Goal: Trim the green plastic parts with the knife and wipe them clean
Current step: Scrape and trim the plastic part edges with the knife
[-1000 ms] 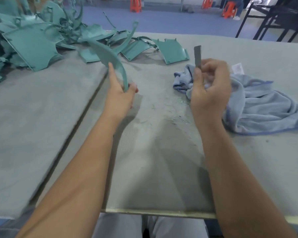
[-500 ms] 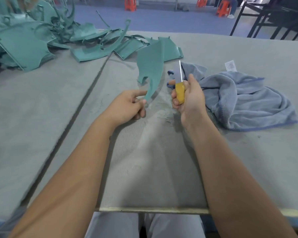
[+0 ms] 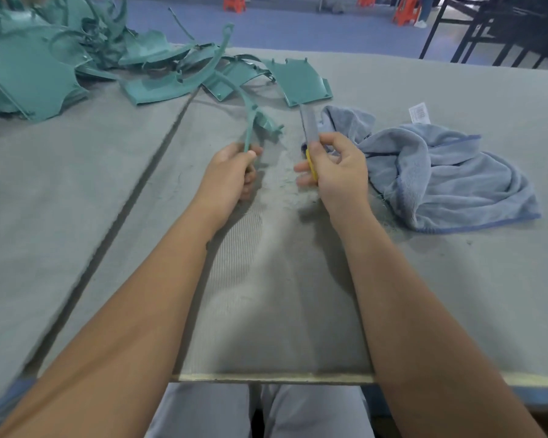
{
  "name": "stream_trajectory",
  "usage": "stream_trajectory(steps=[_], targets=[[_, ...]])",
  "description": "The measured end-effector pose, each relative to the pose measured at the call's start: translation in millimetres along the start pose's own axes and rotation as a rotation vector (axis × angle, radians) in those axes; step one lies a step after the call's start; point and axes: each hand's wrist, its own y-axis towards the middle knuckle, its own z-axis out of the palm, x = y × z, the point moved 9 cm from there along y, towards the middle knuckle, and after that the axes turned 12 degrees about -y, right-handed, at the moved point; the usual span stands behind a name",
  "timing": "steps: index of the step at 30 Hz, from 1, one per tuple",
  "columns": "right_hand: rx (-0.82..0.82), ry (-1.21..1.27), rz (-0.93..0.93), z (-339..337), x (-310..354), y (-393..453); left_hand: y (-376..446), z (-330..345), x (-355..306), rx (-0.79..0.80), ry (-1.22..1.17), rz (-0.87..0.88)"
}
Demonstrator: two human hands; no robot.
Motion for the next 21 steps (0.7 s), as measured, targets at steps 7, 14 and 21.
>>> stream_trajectory(steps=[7, 14, 21], targets=[[0.188, 0.053, 0.150, 20.3, -8.2, 1.2, -1.0, 2.6, -3.3, -0.010, 0.151, 0.031], [0.290, 0.099, 0.159, 33.4, -13.3, -3.2, -3.7, 14.6, 6.3, 0.121, -0.001, -0.114], [0.416, 0.167, 0.158, 40.1, -10.0, -10.9, -4.2, 19.3, 5.5, 0.170, 0.093, -0.030]])
